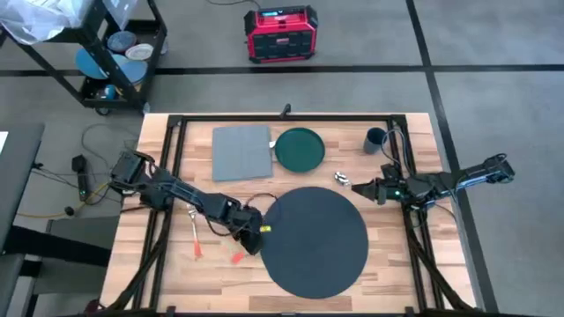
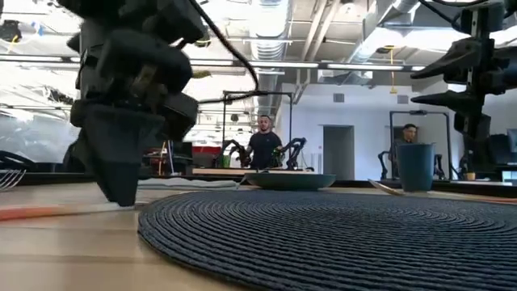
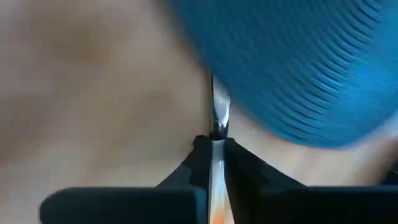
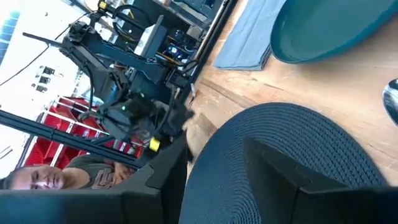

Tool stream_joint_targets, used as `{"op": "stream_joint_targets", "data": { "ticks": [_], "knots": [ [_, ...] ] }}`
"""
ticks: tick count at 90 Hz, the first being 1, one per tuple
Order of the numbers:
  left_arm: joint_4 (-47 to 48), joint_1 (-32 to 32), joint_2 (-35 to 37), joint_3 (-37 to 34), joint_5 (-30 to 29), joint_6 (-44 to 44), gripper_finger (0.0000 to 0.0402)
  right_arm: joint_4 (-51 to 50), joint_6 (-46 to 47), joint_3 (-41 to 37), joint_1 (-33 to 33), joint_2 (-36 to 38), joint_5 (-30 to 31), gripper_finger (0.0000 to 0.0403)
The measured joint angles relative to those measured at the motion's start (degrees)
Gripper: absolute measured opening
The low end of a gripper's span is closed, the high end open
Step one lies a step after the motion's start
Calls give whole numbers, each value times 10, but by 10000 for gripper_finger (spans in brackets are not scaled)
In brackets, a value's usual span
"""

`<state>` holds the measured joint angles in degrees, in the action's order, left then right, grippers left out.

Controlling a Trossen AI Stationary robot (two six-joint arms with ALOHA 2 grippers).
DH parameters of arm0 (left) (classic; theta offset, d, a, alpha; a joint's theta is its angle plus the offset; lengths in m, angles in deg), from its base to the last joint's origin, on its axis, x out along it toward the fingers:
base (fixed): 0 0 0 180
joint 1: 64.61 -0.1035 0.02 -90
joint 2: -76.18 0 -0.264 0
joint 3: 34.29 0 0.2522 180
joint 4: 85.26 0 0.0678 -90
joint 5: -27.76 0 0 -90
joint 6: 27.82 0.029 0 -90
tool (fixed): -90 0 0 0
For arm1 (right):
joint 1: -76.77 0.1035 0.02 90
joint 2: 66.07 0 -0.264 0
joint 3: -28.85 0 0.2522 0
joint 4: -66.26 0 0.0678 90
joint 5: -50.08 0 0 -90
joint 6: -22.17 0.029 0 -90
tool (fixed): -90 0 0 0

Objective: Set table place
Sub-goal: Put the orange table knife on the blue placemat

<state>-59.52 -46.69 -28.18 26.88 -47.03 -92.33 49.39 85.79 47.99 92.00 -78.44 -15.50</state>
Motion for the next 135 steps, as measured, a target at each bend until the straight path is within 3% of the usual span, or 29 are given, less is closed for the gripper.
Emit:
{"op": "stream_joint_targets", "data": {
  "ticks": [43, 59, 98, 115, 122, 124, 129, 135],
  "knots": [
    [-56, -12, -4, -28, -3, -76, 0, -10, 0, 0, 1, 0, -5, 143],
    [-183, -27, -4, -87, 12, -93, 1, -10, 0, 0, 1, 0, -6, 143],
    [-199, -85, -4, -88, -2, -32, 2, -18, 9, 0, 1, 0, -20, 143],
    [-207, -75, -4, -92, -14, -38, 1, -21, 14, 0, 1, 0, -21, 143],
    [-212, -64, 48, -121, -51, -60, 1, -21, 12, 0, 1, 0, -21, 143],
    [-176, -61, 72, -129, -68, -68, 1, -22, 11, 0, 1, 0, -21, 143],
    [14, -58, 146, -126, -102, -79, 1, -21, 10, 0, 1, 0, -21, 143],
    [49, -56, 222, -143, -135, -88, 1, -22, 8, 0, 1, 0, -20, 143]
  ]
}}
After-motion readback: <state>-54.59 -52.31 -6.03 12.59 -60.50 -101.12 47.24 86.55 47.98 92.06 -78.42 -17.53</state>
